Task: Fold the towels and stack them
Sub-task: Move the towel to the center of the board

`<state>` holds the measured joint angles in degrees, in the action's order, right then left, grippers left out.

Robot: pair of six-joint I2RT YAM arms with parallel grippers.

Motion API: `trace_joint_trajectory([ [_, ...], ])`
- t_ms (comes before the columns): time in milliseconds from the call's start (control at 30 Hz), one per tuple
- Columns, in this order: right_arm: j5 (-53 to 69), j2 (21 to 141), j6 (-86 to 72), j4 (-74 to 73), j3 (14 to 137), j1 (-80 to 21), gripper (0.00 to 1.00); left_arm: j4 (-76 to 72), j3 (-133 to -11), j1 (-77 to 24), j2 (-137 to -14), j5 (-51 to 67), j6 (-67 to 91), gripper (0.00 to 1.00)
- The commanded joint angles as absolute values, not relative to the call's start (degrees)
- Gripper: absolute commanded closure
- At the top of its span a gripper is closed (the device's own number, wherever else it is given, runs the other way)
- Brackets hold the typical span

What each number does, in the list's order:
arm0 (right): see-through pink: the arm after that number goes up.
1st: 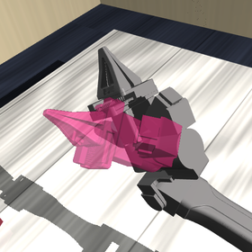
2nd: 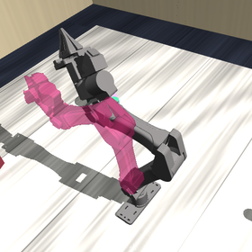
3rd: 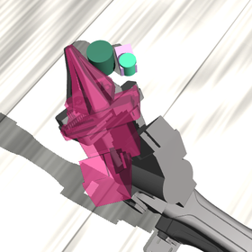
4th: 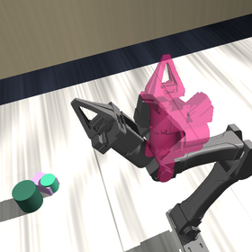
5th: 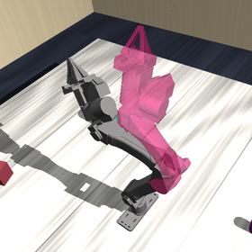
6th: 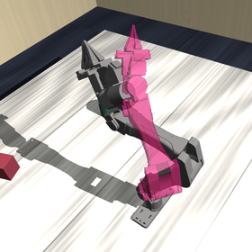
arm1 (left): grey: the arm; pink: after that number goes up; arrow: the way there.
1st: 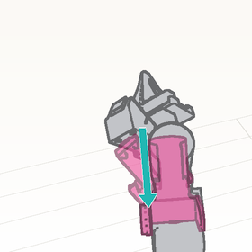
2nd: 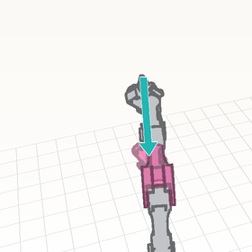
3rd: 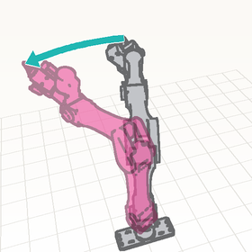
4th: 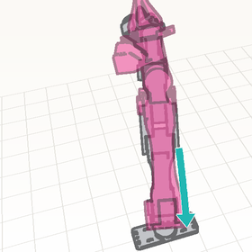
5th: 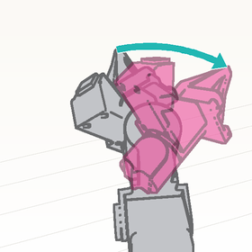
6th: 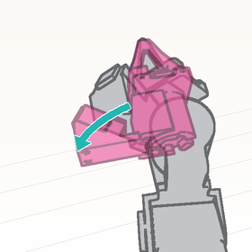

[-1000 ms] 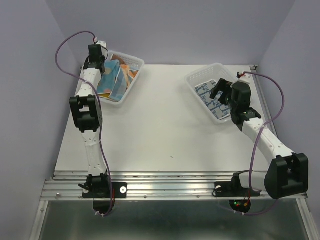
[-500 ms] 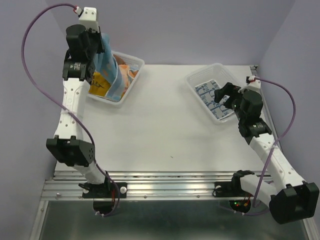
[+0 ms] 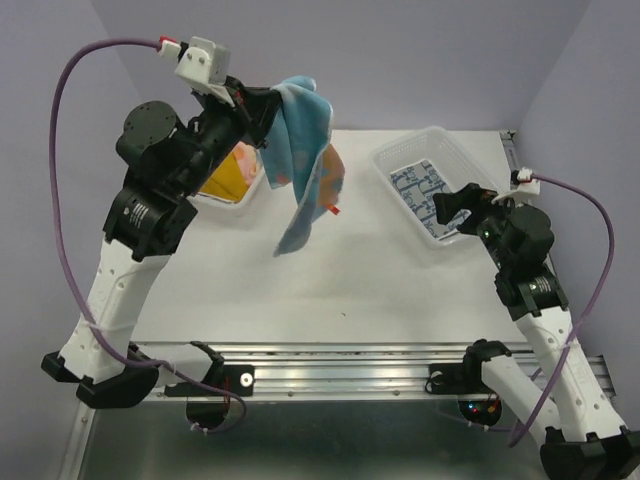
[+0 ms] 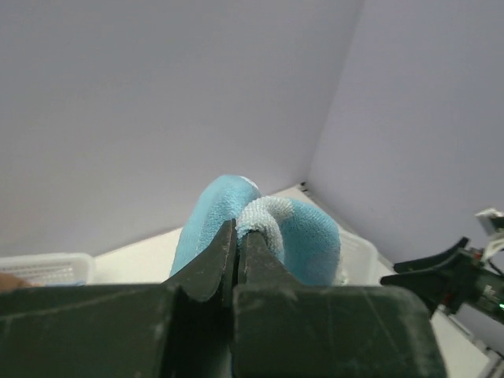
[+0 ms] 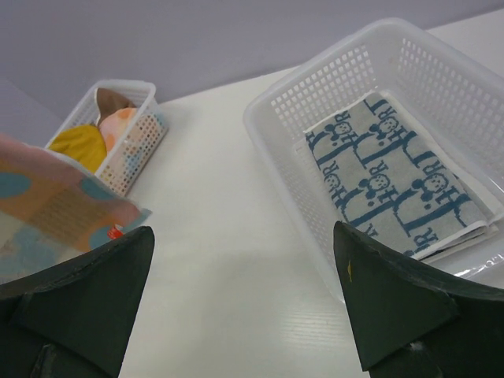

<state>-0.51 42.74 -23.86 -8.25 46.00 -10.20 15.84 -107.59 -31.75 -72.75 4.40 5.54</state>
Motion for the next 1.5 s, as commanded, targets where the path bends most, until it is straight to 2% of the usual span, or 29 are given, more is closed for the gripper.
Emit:
trace_joint_trajectory([
  [0, 1.7, 38.6, -24.4, -11.9, 45.2, -10.5, 0.0, 11.6, -104.2, -34.4, -64.9, 8.0, 11.4, 1.0],
  [267, 4.1, 31.4, -25.7, -15.2, 43.4, -10.5, 0.0, 0.5, -83.6, -37.2, -53.9, 14.5, 17.2, 1.0],
  [467, 4.2, 33.4, -25.9, -13.4, 41.5, -10.5, 0.0, -8.4, -73.4, -37.6, -57.2, 16.4, 18.4, 1.0],
  [600, 4.4, 38.1, -25.8, -9.7, 39.4, -10.5, 0.0, -12.1, -71.0, -37.5, -69.1, 12.2, 17.9, 1.0],
  [700, 4.5, 42.3, -25.5, -7.5, 38.9, -10.5, 0.0, -9.0, -76.5, -36.9, -82.9, 8.2, 16.8, 1.0],
  [733, 4.6, 43.4, -25.1, -7.2, 39.1, -10.5, 0.0, -6.8, -82.6, -36.3, -86.8, 6.3, 16.4, 1.0],
  [800, 5.0, 45.4, -24.4, -7.0, 39.4, -10.5, 0.0, -1.0, -90.7, -34.3, -97.9, 1.1, 15.8, 0.85],
  [833, 5.9, 46.8, -23.2, -7.5, 39.8, -10.5, 0.0, 4.0, -98.1, -33.6, -101.1, -1.4, 15.6, 0.65],
  [867, 6.2, 47.4, -22.5, -7.6, 40.0, -10.4, 0.0, 6.7, -101.8, -33.0, -104.1, -1.5, 15.6, 0.58],
  [900, 6.7, 47.6, -22.2, -7.9, 40.0, -10.5, 0.0, 8.6, -104.6, -32.3, -108.2, -0.6, 15.0, 0.56],
  [933, 7.0, 47.8, -21.9, -7.9, 40.0, -11.2, 0.0, 10.0, -107.6, -31.9, -109.2, -0.4, 14.8, 0.49],
  [967, 7.1, 48.0, -21.6, -7.7, 39.7, -11.8, 0.0, 9.9, -107.9, -31.9, -109.2, -0.8, 14.6, 0.05],
  [1000, 6.7, 48.2, -21.7, -7.6, 39.7, -12.6, 0.0, 9.5, -107.8, -31.9, -108.7, -1.2, 14.0, 0.01],
  [1067, 4.8, 49.4, -21.8, -7.8, 39.7, -16.2, 0.0, 7.7, -104.8, -31.8, -105.2, -2.5, 13.5, 0.01],
  [1200, -3.7, 55.2, -22.4, -8.7, 41.0, -29.3, 0.0, 6.2, -94.8, -31.8, -96.2, -10.3, 16.3, 0.01],
  [1467, -17.3, 73.2, -28.5, -7.9, 45.9, -50.4, 0.0, 6.5, -54.8, -31.8, -71.6, -20.6, 34.3, 0.01],
])
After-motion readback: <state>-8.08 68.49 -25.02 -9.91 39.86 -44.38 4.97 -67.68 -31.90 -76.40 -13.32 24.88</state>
